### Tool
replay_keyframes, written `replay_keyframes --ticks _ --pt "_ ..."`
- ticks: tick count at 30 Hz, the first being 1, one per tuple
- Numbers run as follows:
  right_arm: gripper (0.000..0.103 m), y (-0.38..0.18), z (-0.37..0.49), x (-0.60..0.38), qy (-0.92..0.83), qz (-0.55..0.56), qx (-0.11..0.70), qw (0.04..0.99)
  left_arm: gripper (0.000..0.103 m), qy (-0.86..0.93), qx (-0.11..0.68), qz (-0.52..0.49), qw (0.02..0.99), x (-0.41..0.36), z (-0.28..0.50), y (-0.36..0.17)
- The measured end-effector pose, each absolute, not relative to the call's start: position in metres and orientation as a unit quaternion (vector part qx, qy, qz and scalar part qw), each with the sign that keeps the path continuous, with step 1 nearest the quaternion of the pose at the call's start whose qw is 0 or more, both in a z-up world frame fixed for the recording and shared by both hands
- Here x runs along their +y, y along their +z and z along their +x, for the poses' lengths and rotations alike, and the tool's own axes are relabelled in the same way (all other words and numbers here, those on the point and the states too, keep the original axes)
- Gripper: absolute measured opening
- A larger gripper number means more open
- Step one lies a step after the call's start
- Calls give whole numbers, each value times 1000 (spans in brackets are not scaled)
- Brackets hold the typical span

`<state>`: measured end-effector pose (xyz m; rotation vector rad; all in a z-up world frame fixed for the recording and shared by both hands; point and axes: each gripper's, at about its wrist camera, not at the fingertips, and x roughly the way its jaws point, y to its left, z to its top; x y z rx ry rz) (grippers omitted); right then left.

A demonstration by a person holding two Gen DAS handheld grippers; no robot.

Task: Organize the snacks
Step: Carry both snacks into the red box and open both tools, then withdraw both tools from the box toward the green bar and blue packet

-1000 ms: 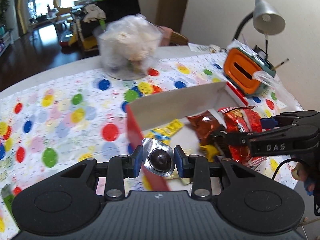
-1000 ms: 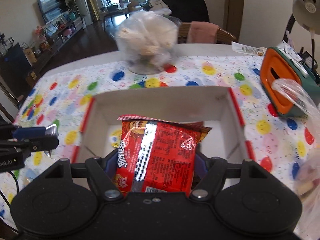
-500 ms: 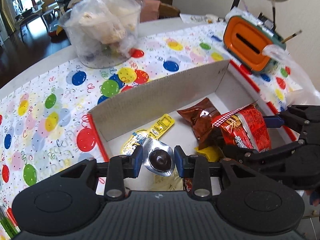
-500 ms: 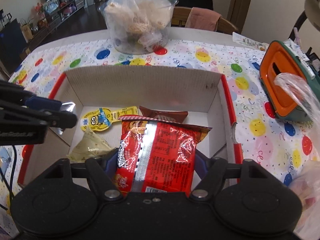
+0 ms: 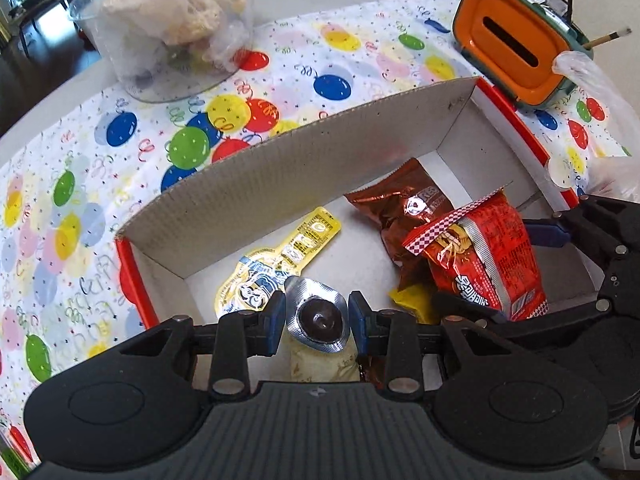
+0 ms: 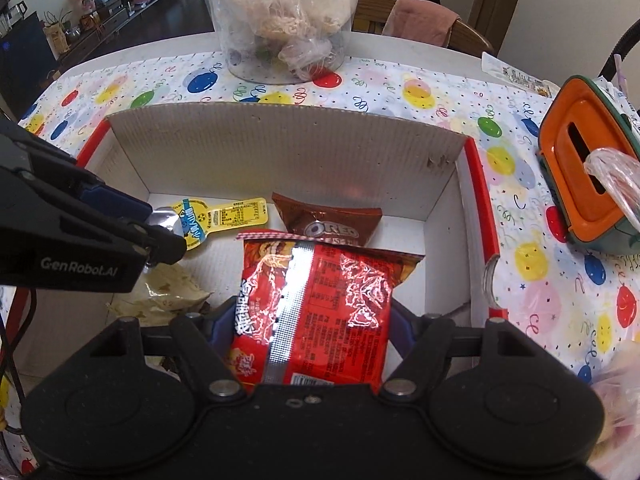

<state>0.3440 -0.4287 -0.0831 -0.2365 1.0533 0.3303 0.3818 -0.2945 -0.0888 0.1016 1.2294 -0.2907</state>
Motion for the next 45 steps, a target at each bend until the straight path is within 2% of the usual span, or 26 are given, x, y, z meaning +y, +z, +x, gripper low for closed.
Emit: replay_keyframes --ticks 6,10,13,20,33,36,40,45 --pt "75 -84 348 -433 154 -98 502 845 35 -135 583 48 800 -295 383 -97" --pt "81 -82 347 -435 155 -91 500 847 35 -135 583 41 800 -293 383 -97" --pt "83 -79 346 -436 153 -88 498 849 43 -133 581 31 802 -290 381 -94" --pt "87 -69 341 -437 156 -80 489 855 53 -129 559 15 819 -283 371 -82" --pt "88 -39 320 -437 174 -55 460 869 55 -114 509 6 853 -267 337 -51" --pt "88 -31 315 -435 179 -49 451 873 60 -114 495 3 862 -262 327 -42" --pt "97 -22 306 -432 186 -39 435 880 62 -110 475 -2 873 -253 312 -29" --pt "97 -11 296 -425 195 -29 422 885 66 -96 457 -8 884 -237 297 -18"
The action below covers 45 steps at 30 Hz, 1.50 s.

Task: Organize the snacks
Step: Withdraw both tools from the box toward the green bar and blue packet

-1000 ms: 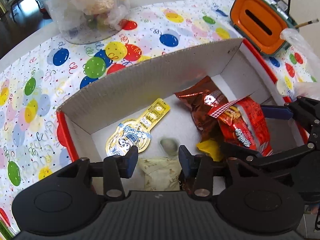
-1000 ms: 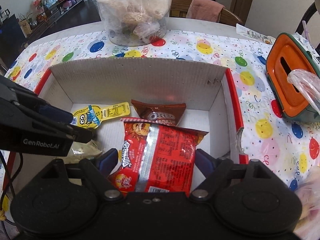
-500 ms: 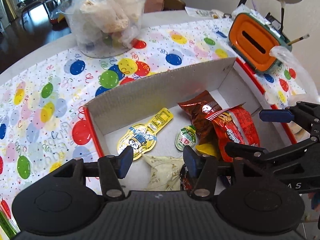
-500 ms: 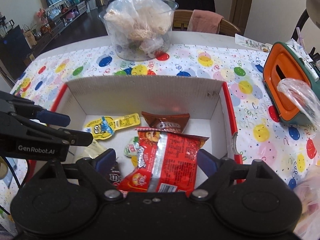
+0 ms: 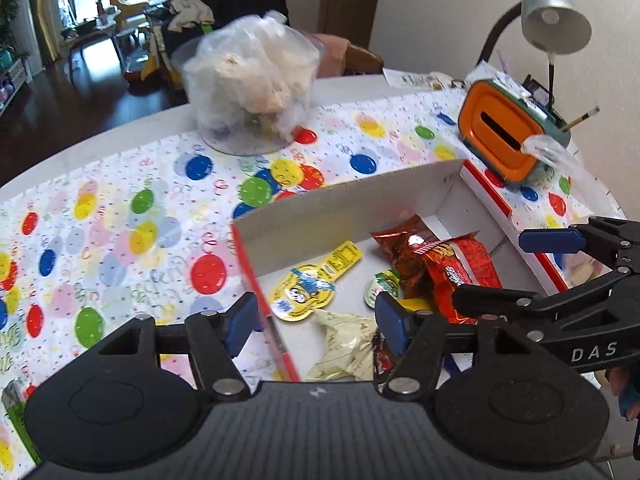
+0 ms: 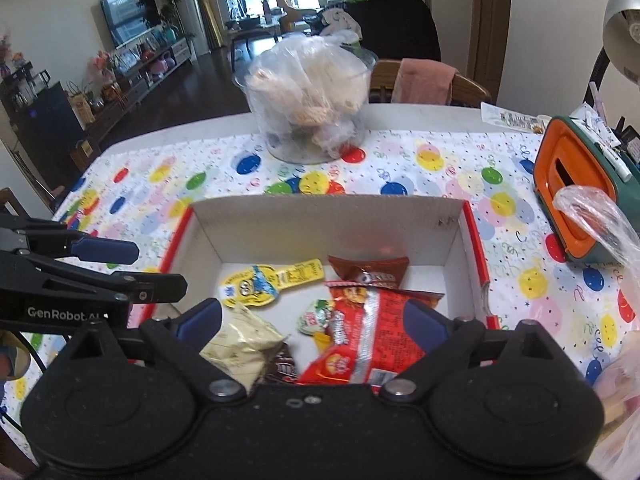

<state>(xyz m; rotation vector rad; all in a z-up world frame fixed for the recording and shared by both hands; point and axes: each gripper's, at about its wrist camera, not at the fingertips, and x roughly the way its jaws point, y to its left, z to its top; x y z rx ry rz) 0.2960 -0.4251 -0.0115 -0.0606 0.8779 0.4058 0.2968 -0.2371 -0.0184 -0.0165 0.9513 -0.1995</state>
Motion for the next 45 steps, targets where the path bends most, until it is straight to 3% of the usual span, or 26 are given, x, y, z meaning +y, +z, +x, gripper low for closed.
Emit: replay_keyframes --ticks 5,13,32,45 --pt "103 -3 285 -412 208 -25 407 889 72 -82 438 -16 895 -217 280 -8" --pt "103 5 268 -379 230 -23 390 891 78 -53 425 -34 903 -177 255 -2" --pt "103 -12 221 -271 273 -44 403 872 79 53 429 -70 899 -45 198 -16" --pt "103 -55 193 -187 291 -68 456 838 78 122 478 -92 865 44 194 -68"
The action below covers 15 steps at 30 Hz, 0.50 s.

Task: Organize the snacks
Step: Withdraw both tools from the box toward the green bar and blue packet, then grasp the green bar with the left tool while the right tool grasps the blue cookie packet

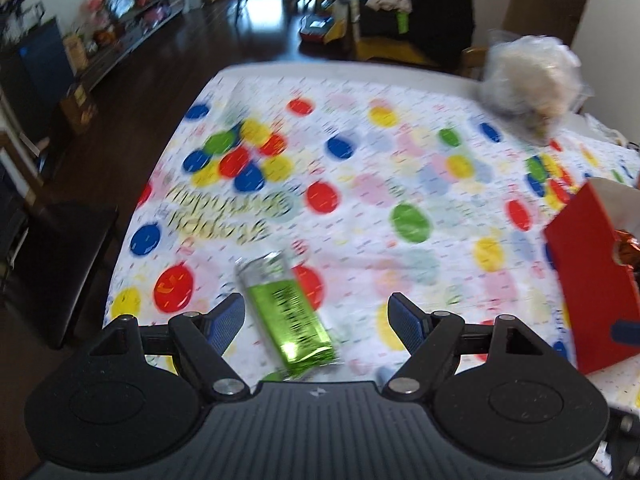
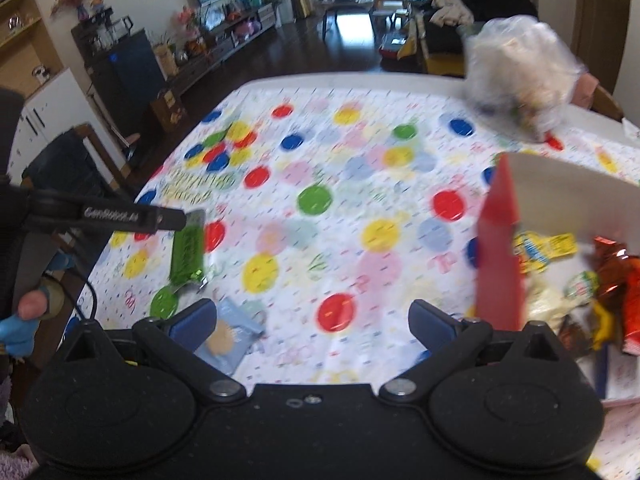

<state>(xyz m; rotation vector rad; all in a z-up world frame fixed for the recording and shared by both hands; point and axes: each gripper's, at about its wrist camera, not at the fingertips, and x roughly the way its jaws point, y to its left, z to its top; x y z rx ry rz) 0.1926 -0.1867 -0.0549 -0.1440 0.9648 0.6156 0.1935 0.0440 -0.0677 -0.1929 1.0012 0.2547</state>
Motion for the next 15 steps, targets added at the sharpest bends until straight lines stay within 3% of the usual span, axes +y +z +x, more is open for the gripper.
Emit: replay_keyframes --ticks 15 --pt "95 -112 190 -109 263 -80 552 787 75 136 552 -140 811 90 234 -123"
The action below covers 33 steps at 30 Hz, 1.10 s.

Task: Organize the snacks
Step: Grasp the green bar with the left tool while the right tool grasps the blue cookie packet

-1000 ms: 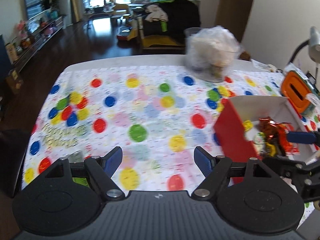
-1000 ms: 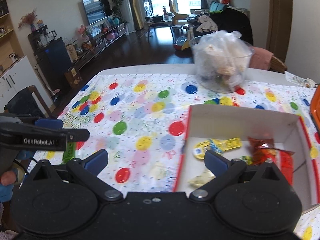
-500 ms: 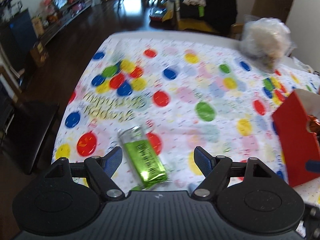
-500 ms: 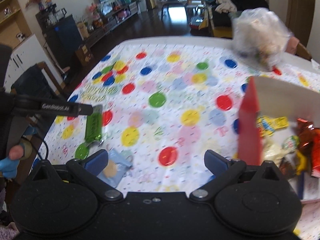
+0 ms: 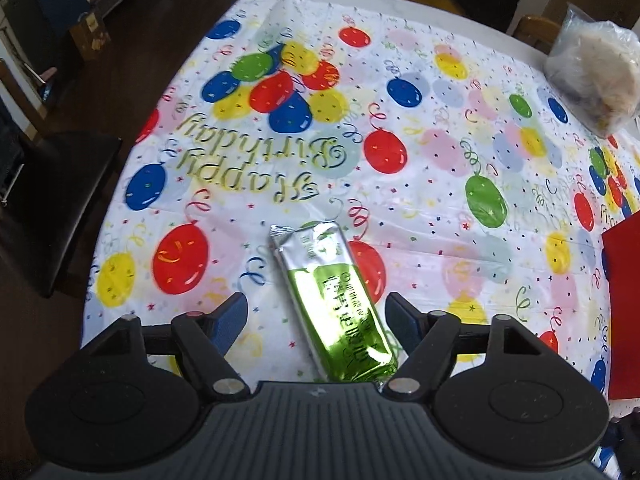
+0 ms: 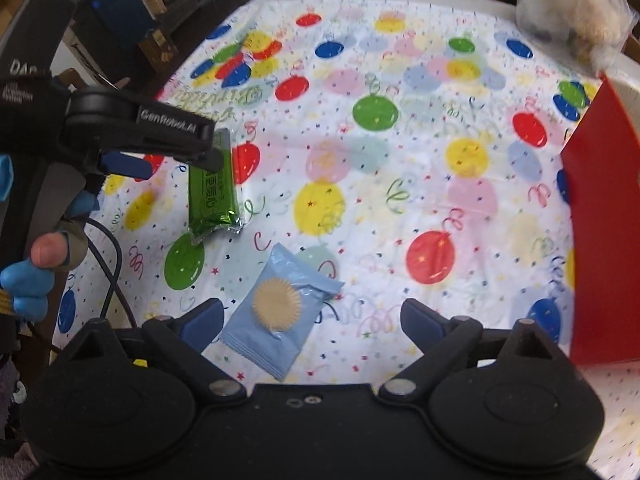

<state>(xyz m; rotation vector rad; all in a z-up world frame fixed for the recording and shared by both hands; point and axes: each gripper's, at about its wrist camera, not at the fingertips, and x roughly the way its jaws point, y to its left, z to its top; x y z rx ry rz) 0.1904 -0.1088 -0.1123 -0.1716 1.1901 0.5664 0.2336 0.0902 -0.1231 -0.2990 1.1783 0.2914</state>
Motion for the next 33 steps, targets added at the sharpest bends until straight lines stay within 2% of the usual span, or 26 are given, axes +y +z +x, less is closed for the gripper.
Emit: replay_keyframes --ticks 5,11,14,25,28,30,33 --pt "89 -124 196 -94 241 -74 575 778 69 132 566 -128 804 87 246 -131" --pt "86 -132 196 -77 219 -83 582 779 69 123 576 -112 800 82 254 -137" --pt "84 -135 197 -70 209 -90 582 781 64 124 583 -109 795 82 256 -142" --pt "76 -143 196 -59 197 -120 581 781 61 117 586 -109 795 83 252 -149" --pt "75 -146 195 -58 199 -128 578 781 57 116 583 -106 797 84 251 -148" --pt "72 -146 193 -58 198 -134 575 782 52 117 582 -103 798 84 249 -148" --pt "60 -145 192 -59 198 -145 567 786 45 117 578 -107 800 88 246 -147"
